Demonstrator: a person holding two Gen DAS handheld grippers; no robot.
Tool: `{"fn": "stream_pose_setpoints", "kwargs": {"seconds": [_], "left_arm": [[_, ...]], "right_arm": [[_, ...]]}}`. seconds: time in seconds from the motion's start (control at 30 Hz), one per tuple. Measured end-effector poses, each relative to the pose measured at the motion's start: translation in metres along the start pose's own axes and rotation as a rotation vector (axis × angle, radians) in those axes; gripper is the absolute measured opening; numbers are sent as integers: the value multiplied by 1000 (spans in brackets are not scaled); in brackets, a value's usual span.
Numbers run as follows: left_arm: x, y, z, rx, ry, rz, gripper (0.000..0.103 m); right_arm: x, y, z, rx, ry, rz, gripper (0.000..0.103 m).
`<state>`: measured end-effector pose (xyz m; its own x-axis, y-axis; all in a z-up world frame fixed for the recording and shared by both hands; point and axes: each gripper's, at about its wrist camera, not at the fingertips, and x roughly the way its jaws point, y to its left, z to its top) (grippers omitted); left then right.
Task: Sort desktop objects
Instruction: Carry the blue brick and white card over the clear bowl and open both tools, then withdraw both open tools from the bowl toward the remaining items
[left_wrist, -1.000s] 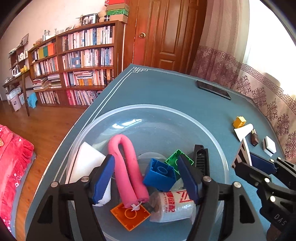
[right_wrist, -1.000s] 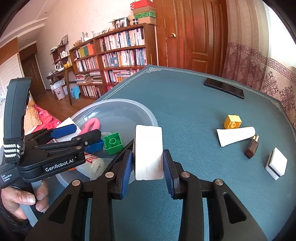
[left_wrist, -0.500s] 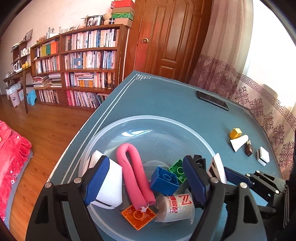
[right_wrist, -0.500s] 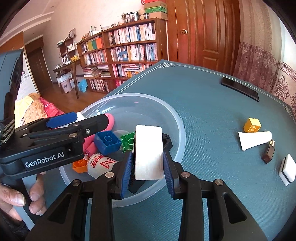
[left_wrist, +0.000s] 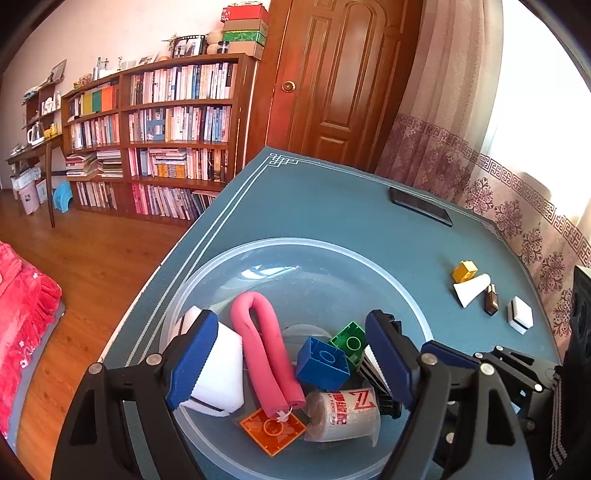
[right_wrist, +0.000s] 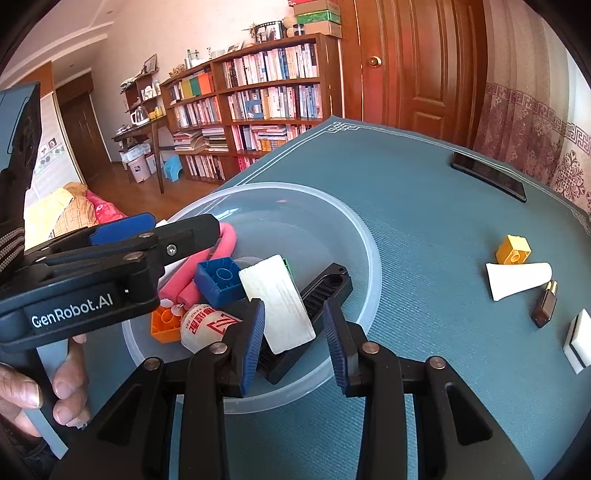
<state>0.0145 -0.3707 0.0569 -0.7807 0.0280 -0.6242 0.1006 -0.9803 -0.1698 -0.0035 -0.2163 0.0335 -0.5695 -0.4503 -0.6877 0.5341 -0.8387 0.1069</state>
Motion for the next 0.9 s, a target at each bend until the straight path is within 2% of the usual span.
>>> {"fn": "stream_pose_setpoints", "kwargs": {"seconds": [0.47,0.9], "left_arm": [[-2,-17,-5,33,1,-7,86],[-7,-42,-4,91,-8,-25,88]], "right_arm": [[-21,-29,-15,86,-9,-41,39],[-36,-67,-32,174,-13,-121,42]]}}
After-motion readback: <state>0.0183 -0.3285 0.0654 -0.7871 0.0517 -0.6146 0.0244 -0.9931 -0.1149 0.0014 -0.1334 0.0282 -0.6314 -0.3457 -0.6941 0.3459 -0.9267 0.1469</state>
